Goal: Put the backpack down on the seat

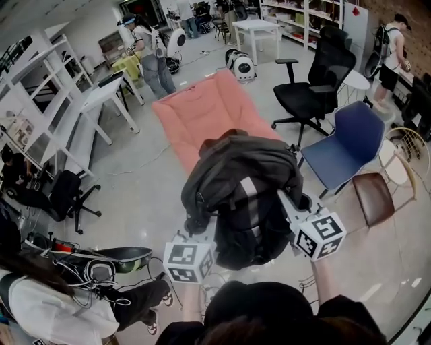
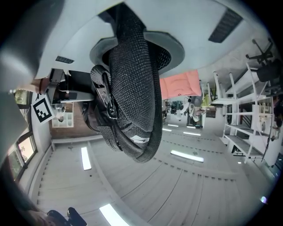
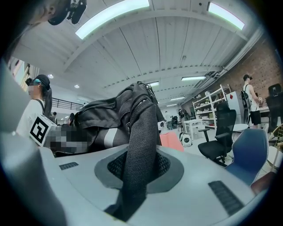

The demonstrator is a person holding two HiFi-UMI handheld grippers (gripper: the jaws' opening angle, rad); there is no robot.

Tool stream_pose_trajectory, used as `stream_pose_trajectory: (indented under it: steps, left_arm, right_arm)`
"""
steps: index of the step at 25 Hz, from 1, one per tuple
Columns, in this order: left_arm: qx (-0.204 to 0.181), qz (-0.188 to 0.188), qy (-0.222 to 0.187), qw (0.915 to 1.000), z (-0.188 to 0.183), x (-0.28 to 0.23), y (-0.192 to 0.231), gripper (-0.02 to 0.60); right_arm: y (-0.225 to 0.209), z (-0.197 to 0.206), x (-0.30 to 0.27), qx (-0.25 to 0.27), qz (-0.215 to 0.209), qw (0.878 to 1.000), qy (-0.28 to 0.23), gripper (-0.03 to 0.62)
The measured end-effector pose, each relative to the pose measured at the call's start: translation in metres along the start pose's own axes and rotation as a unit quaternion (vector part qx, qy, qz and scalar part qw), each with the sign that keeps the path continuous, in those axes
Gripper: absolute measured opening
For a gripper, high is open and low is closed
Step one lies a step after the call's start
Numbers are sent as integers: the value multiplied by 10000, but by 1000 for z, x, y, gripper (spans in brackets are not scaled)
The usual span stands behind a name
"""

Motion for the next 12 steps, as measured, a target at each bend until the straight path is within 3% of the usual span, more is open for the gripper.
stream_pose_trajectory:
  steps: [12]
  left_arm:
    - [135, -19, 133, 9998, 17, -94, 49, 109]
  right_arm:
    - [-53, 25, -89, -125, 48, 9998, 141, 67]
Point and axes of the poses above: the fingertips, and each gripper's own axes: x backward along the fingers, y to its left, z out of its underside, the point moved 5 cm from there along x, backward along the fingers, and after that the axes turned 11 degrees about -y, right-handed, at the moved point
